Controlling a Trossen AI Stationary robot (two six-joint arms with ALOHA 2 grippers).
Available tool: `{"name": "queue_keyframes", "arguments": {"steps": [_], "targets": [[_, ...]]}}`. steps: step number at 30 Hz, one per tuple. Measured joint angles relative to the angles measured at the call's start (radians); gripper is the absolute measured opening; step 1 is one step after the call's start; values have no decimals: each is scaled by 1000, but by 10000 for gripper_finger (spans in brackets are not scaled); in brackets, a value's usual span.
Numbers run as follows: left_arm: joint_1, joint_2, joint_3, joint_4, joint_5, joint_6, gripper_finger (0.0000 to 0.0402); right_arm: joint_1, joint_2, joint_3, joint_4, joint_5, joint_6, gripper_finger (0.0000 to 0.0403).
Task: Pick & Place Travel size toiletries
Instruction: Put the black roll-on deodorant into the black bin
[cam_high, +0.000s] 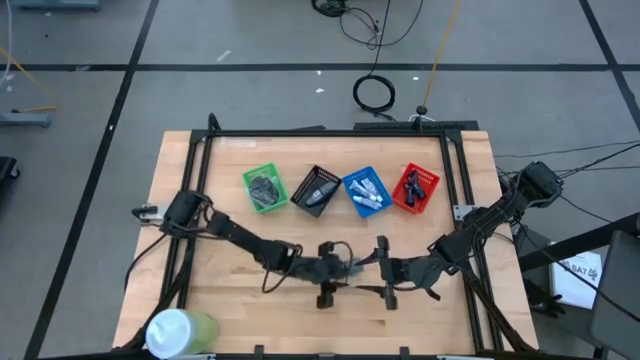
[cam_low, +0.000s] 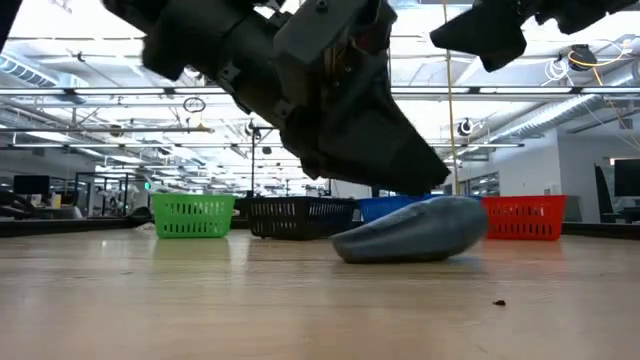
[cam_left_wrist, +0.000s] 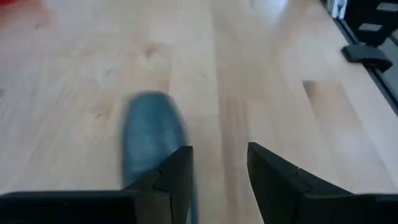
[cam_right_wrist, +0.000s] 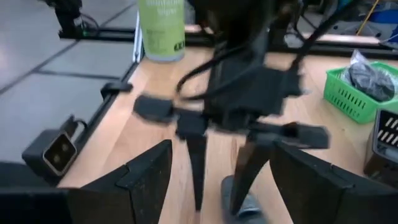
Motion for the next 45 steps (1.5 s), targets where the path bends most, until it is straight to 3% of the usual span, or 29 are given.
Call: {"name": "queue_keyframes", "arguments": {"steps": [6,13,20,25,33,39,45], "targets": [[12,-89,6,-181,128,62,147,-5,11,0,-122,8,50,256],[-83,-305,4,-423,-201,92,147,-67,69,2,-132,19,-11,256],[-172,-517,-15,-545,-433,89,147,-188,107,75,-312,-137,-33,266],[-203,-588,-47,-570,-589,70,147,-247,158,128,-389,-248,-90,295],[-199,-594,-75,-596,-611,28,147,-322,290,136,-391,-366,-131,307],[-185,-594,-75,-606,-612,4,147,-330,375,164,-377,-367,-153,295],[-186,-594,-75,-634,-611,-14,147,-317,358,161,-382,-368,-124,263]]}}
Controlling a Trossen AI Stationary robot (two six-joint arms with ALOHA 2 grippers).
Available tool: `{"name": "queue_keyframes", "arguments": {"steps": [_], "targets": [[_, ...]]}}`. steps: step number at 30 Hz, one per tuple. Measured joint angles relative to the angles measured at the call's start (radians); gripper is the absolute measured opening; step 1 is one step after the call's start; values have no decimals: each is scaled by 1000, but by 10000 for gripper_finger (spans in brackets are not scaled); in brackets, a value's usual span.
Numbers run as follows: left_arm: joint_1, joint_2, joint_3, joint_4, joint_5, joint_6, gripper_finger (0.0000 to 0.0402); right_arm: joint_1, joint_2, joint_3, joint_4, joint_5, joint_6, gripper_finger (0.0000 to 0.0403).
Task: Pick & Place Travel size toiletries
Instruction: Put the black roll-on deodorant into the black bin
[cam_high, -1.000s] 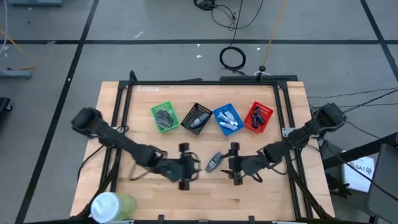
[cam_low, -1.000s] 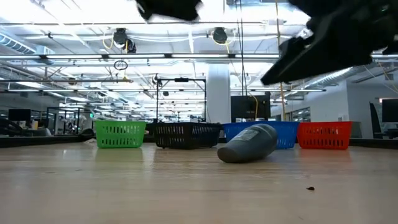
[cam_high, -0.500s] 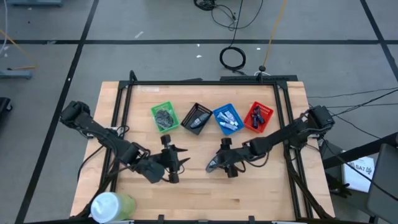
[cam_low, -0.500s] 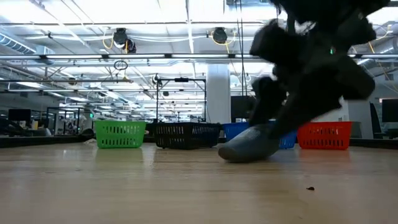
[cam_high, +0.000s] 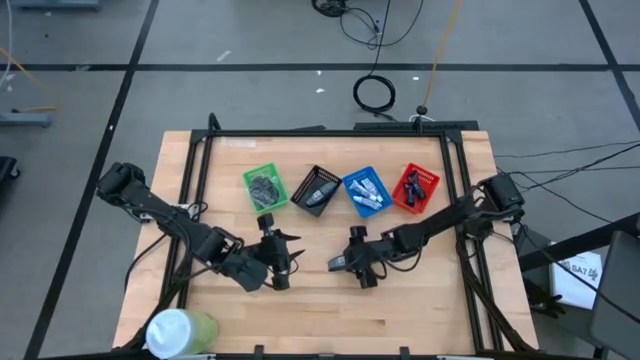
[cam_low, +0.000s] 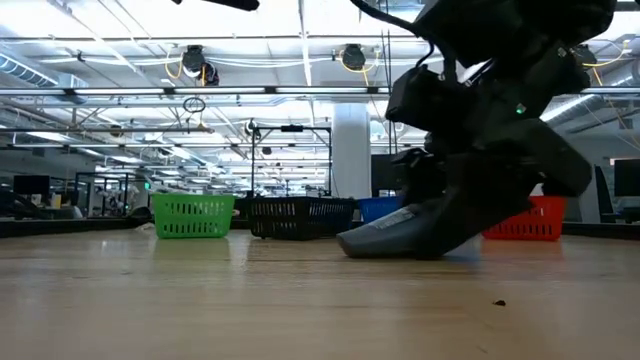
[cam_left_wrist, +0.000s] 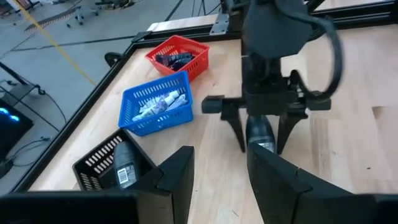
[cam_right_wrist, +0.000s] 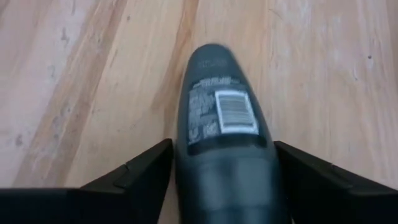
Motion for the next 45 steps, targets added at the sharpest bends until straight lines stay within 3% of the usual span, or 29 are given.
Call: {"name": "queue_keyframes", "arguments": {"steps": [5,13,20,26,32,40,45], "targets": [[0,0,0,-23,0,-34,147,21,-61,-5,-32,-20,11,200],[1,0,0,-37,1,-82,147,45,-202,-4,-26,-9,20,200],[14,39,0,-3,69,-137,147,64,-337,-4,11,230,11,200],[68,131,0,184,88,-173,147,98,-341,-4,130,423,-86,200],[143,174,0,332,250,-169,147,125,-298,-4,162,598,-199,200],[212,180,1,347,287,-269,155,156,-284,-4,161,707,-238,200],[229,181,1,318,314,-227,204,170,-294,-4,177,731,-272,200]]}}
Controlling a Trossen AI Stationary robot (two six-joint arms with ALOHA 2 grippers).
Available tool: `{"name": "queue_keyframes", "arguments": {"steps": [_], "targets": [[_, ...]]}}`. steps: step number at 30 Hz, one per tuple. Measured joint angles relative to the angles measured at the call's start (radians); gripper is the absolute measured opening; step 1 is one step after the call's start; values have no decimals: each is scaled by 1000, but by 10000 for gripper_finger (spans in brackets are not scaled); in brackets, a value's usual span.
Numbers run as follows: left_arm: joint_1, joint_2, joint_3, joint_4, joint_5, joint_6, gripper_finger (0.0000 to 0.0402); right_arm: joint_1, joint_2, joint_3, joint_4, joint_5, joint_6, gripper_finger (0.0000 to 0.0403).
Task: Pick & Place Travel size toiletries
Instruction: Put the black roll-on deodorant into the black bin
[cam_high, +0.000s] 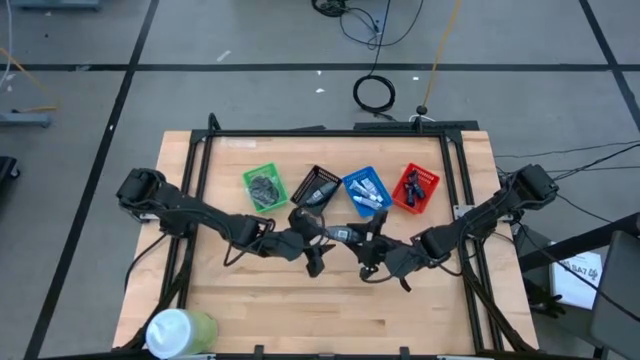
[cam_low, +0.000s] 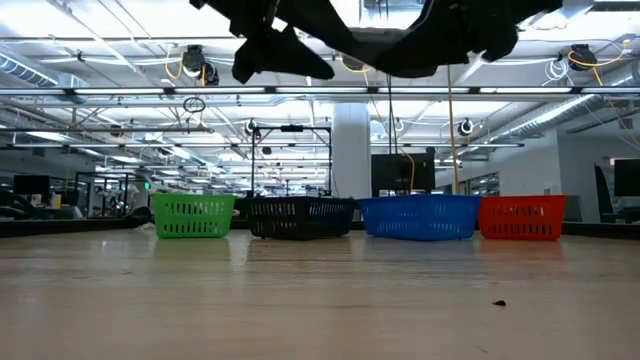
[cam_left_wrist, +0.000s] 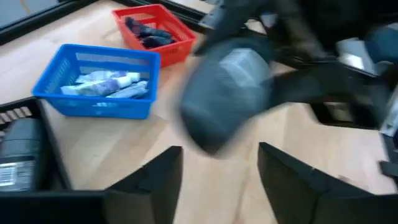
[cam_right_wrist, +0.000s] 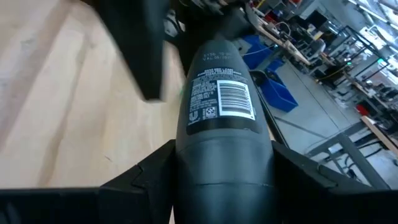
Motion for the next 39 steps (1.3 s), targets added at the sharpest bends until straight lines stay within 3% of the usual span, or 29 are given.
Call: {"name": "queue_keyframes", "arguments": {"steps": [7,15,27,39], "targets": [[18,0,0,9,18,-36,285,29,-6,1,-4,7,7,200],[16,0,0,172,106,-7,325,36,-6,1,34,10,-7,200],[15,0,0,197,114,-82,325,36,-6,0,127,6,-73,200],[27,0,0,243,108,-71,269,44,-6,0,129,4,-90,200]]}}
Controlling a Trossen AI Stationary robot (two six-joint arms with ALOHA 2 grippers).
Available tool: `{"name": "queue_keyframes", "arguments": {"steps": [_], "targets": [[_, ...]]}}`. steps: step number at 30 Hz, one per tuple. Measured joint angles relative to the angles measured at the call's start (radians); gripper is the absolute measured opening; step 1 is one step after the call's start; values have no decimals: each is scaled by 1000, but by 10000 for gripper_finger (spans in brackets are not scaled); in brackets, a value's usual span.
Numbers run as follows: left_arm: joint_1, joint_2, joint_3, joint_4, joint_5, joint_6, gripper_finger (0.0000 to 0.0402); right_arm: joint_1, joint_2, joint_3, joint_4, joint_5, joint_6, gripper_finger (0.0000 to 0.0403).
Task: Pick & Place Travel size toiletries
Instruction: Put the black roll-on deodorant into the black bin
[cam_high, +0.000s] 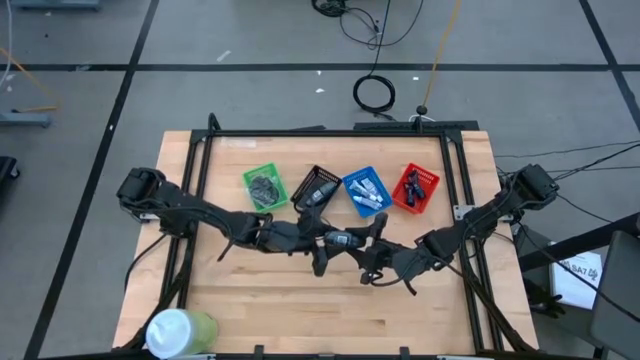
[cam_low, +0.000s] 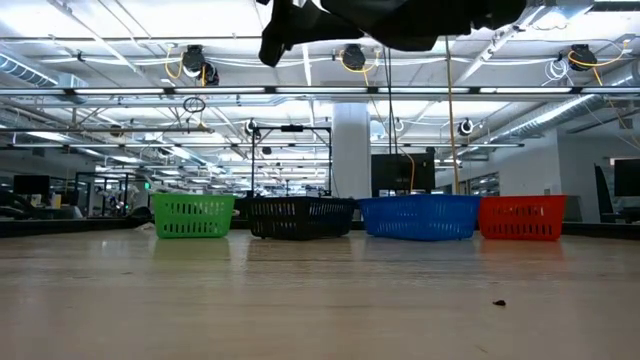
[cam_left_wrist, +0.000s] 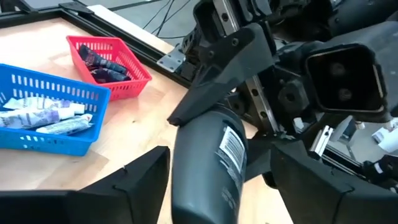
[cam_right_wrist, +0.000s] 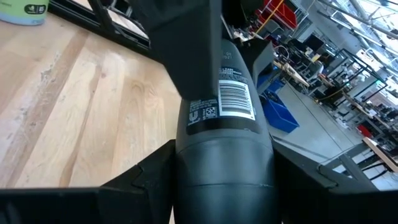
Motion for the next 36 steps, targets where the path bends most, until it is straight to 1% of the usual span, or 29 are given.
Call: {"name": "queue_keyframes", "arguments": {"steps": [5,9,14,17,21,23,27,30,33,36], "targets": [[1,0,0,-11,0,8,242,-1,0,0,0,0,-10,200],[-1,0,0,-31,3,22,213,-1,0,0,3,0,-10,200],[7,0,0,-62,7,-62,162,-1,1,-1,-2,0,-10,200],[8,-1,0,-61,9,-57,125,-1,1,-2,-4,1,-14,200],[8,-1,0,-49,13,-31,121,-1,1,-2,-4,4,-16,200],[8,-1,0,-45,13,-19,121,-1,1,-2,-4,-5,-8,216],[8,-7,-1,-58,0,45,121,-1,0,-3,-1,-29,104,284],[7,-27,-1,-100,-30,64,121,3,-1,-13,-23,-27,191,326],[-4,-47,-1,-174,-111,73,120,15,-1,-24,-40,-25,271,349],[-9,-62,-1,-282,-270,118,118,35,0,-37,-42,-36,333,358]]}}
